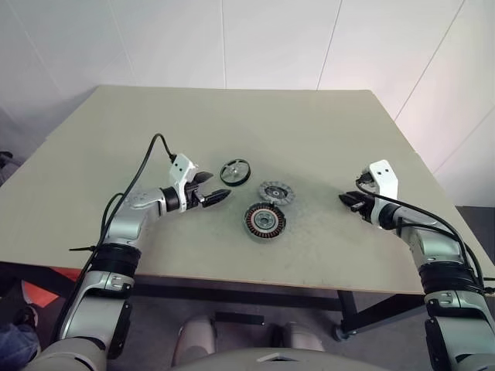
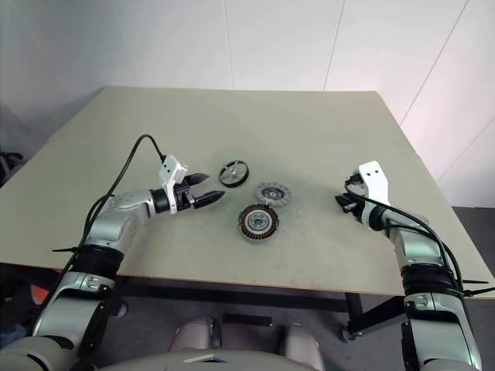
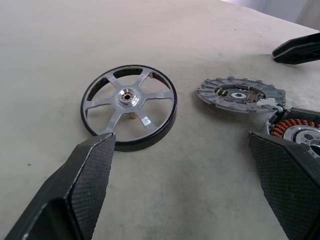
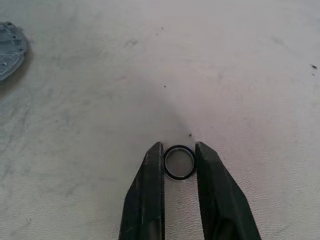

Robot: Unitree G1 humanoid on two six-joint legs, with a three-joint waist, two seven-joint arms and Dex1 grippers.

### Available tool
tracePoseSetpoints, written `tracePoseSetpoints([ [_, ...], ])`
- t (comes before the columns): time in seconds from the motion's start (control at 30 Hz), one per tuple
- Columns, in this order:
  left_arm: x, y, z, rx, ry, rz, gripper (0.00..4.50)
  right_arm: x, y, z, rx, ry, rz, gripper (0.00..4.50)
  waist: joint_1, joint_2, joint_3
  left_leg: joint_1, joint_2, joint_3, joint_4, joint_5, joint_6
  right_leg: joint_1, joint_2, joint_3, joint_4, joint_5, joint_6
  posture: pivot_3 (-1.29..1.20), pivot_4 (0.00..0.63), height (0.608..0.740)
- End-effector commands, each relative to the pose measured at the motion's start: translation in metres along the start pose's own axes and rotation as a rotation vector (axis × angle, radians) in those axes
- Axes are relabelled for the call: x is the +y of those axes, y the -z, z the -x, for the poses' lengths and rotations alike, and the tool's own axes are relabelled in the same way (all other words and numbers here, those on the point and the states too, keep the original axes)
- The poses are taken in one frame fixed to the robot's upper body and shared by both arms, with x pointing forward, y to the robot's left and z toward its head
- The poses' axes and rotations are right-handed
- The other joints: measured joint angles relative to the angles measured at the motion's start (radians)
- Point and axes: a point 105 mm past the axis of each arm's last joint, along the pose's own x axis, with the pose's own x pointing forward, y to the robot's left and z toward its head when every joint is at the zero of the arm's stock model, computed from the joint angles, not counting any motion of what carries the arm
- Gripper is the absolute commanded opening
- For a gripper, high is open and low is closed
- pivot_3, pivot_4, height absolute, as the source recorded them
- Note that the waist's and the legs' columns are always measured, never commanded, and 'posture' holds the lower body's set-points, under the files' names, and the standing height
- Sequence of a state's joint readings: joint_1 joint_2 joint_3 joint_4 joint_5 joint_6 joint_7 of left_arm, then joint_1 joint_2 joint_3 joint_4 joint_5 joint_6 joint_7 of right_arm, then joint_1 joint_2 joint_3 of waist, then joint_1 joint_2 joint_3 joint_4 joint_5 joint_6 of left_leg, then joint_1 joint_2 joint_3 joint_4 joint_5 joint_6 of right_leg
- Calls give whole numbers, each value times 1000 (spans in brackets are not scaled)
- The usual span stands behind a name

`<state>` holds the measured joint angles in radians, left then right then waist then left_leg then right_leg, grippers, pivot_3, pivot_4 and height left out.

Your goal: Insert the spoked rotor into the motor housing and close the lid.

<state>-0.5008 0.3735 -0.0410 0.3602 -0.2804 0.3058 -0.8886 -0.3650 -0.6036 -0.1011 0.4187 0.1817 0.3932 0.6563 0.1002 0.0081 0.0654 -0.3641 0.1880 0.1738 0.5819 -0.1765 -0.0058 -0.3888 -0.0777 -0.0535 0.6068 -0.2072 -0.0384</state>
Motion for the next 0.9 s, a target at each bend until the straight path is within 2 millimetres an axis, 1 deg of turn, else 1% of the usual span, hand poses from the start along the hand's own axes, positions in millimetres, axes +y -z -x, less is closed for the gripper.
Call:
tracePoseSetpoints([
  [0.03,4,-15,4,-40,-15,-49,4482,1,-2,2,-2,11,25,556,1,0,0,0,0,0,0,0,0,0,0,0,0,0,0,0,0,740],
  [0.17,4,-15,3,-36,-13,-51,4482,25,-32,7,-118,-82,50,556,2,0,0,-1,0,0,-1,0,0,-1,0,0,0,0,0,0,0,740],
  [0.23,4,-15,2,-36,-11,-51,4482,41,-52,12,-182,-141,53,556,-1,0,0,-2,0,0,-1,0,0,-3,0,0,0,1,-1,0,0,740],
  [0.3,4,-15,0,-33,-8,-53,4482,67,-72,20,-239,-242,59,556,-3,1,0,-5,0,0,-2,0,0,-7,0,0,0,3,-5,0,0,740],
  [0.33,3,-16,-1,-32,-6,-53,4482,80,-77,23,-248,-288,67,556,-3,1,0,-6,1,0,-3,0,0,-7,1,0,0,3,-6,0,0,740],
  [0.37,3,-16,-2,-32,-3,-53,4482,90,-78,24,-242,-320,84,556,-1,1,0,-6,1,0,-3,0,0,-7,1,0,0,3,-6,0,0,740],
  [0.47,2,-17,-5,-31,6,-56,4482,116,-72,22,-201,-395,117,556,3,0,0,-5,1,0,-4,0,0,-7,1,0,0,3,-7,0,0,740],
  [0.6,3,-17,-6,-29,8,-57,4482,138,-61,18,-161,-452,128,556,8,0,0,-5,0,0,-4,0,0,-6,0,0,-1,-1,-1,0,0,740],
  [0.73,5,-15,-4,-23,-2,-55,4482,162,-53,17,-140,-524,118,556,7,0,0,-5,0,0,-4,0,0,-6,0,0,0,-1,-1,0,0,740],
  [0.77,4,-15,-3,-22,-3,-54,4482,166,-52,17,-134,-535,107,556,7,0,0,-5,1,0,-4,0,0,-6,0,0,0,-1,-1,0,0,740],
  [0.9,3,-13,0,-17,-3,-51,4482,168,-49,17,-125,-535,98,556,6,0,0,-5,0,0,-4,0,0,-7,0,0,0,-1,-1,0,0,740],
])
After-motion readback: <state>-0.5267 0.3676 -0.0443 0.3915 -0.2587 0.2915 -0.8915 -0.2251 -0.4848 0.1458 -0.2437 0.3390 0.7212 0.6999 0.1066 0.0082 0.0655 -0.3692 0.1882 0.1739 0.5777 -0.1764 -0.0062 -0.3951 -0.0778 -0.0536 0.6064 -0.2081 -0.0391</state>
